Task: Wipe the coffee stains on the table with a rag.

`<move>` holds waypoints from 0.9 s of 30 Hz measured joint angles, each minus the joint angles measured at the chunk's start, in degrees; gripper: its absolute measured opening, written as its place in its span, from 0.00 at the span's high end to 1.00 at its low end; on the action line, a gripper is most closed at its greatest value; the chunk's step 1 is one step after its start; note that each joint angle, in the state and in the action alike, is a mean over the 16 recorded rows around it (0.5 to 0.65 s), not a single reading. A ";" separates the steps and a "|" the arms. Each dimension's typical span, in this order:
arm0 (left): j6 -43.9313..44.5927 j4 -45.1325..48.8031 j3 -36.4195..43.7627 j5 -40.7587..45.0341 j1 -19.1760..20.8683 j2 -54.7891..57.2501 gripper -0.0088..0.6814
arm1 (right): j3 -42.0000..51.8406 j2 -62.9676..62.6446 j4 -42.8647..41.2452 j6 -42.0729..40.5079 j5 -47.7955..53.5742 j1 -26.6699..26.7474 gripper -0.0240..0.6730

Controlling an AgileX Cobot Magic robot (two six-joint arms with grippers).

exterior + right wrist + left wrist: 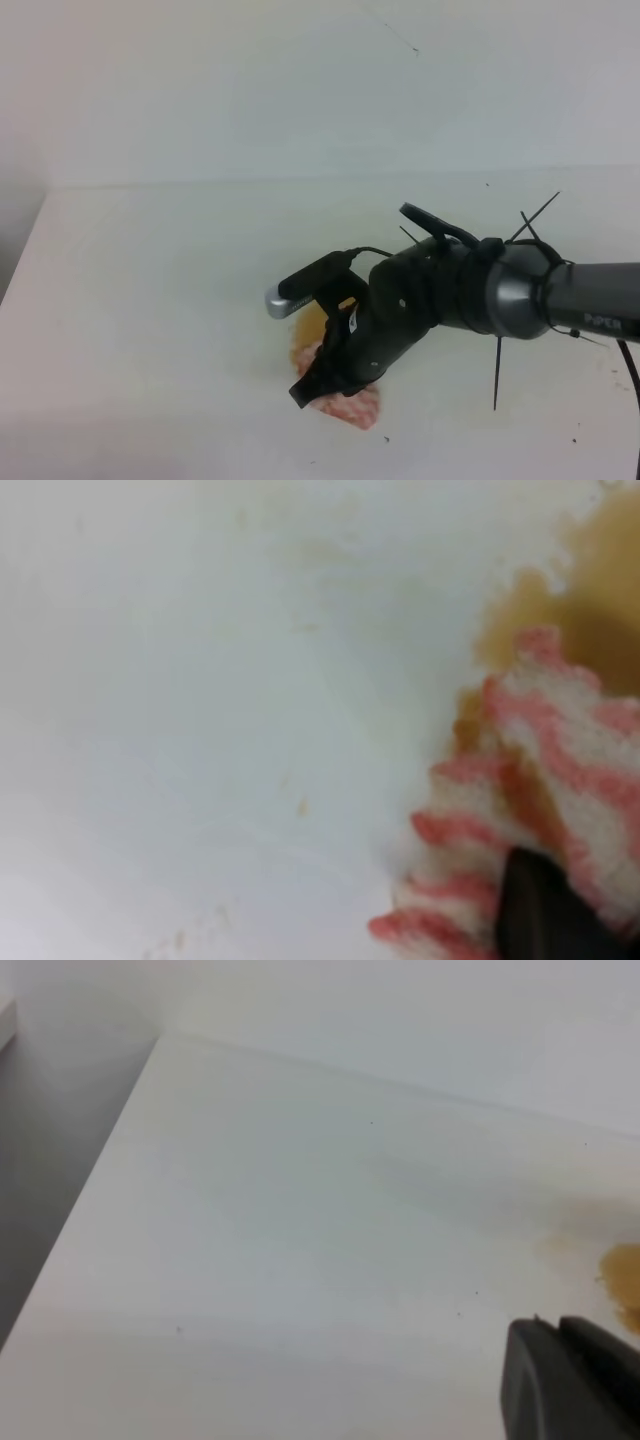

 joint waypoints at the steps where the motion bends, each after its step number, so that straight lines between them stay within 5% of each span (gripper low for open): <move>1: 0.00 0.00 0.00 0.00 0.00 0.00 0.99 | -0.45 -0.55 -0.28 -0.24 0.38 0.00 0.96; 14: 0.00 0.00 0.00 0.00 0.00 0.00 0.99 | -3.28 -6.42 7.38 -14.82 2.73 0.08 0.96; 27: 0.00 0.00 0.15 -0.06 0.00 -0.09 0.99 | -5.66 2.92 16.72 -28.37 2.35 -0.07 0.96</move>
